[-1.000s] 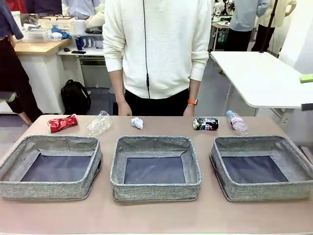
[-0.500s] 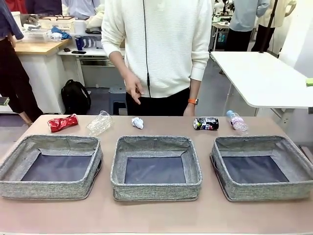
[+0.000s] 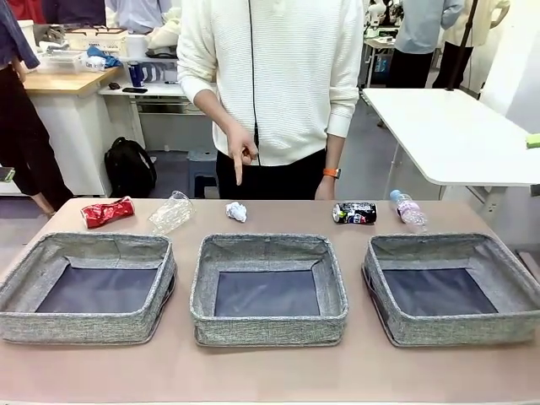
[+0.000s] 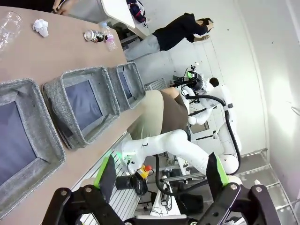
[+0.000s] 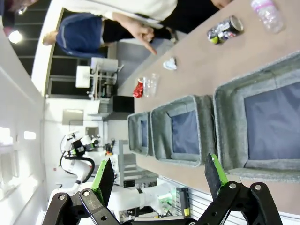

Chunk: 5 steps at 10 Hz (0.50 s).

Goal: Sort the waste into the appropriate baskets.
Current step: Pick up the waste item pointed out by the person.

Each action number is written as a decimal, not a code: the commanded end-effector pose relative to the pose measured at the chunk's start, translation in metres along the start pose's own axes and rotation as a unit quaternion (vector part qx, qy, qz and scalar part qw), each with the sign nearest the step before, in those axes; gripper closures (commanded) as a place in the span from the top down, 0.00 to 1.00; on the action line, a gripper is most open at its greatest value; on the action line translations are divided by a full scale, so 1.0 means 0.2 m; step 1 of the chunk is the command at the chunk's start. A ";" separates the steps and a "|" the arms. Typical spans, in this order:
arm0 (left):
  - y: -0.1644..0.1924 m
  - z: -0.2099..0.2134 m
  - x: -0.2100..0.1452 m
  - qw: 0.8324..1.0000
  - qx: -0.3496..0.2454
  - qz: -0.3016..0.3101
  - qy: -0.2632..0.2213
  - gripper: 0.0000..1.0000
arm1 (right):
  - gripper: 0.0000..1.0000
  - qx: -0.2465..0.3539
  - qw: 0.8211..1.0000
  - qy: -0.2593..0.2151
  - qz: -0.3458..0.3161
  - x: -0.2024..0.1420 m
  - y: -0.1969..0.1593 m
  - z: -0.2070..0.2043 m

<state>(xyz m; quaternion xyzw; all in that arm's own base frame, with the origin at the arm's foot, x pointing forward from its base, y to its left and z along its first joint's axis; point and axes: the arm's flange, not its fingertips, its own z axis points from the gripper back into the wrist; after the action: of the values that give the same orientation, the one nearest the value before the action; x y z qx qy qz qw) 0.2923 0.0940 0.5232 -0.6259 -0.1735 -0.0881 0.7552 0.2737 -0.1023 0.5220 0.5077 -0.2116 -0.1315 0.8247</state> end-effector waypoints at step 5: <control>0.00 0.00 0.00 1.000 0.000 0.000 0.000 1.00 | 1.00 0.013 1.000 -0.003 0.013 0.02 0.00 0.00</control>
<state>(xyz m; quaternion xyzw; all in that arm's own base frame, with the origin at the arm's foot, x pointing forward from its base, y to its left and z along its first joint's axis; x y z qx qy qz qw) 0.2921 0.0941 0.5232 -0.6253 -0.1734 -0.0878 0.7558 0.2730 -0.1022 0.5221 0.5063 -0.2112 -0.1317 0.8257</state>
